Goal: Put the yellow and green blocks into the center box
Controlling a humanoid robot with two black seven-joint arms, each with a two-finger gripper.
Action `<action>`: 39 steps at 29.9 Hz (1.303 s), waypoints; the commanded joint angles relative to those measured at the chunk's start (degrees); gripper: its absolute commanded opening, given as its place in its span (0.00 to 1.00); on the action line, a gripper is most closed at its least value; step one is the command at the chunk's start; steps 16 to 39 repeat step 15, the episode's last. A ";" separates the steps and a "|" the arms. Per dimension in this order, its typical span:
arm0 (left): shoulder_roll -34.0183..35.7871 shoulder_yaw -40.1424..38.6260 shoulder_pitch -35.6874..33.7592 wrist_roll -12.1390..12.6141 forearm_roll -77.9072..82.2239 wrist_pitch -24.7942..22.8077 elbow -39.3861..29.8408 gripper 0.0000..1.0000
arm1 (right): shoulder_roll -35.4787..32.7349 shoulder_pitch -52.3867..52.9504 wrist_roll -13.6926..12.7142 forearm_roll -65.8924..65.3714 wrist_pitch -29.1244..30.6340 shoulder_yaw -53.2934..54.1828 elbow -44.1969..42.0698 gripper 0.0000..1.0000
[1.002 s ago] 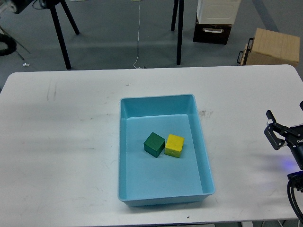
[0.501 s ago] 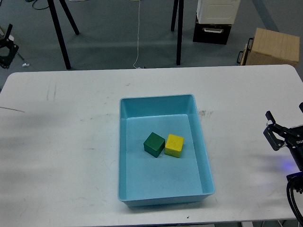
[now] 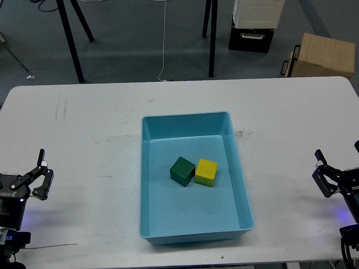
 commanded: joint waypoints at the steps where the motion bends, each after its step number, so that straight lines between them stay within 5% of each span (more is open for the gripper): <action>1: -0.01 0.02 0.45 -0.02 -0.14 0.00 -0.01 1.00 | 0.71 0.12 -0.02 -0.09 0.00 -0.33 0.02 0.99; 39: -0.01 1.07 0.27 -0.02 -0.40 0.00 0.17 1.00 | 0.36 0.12 0.06 -0.27 0.00 0.28 -0.06 0.99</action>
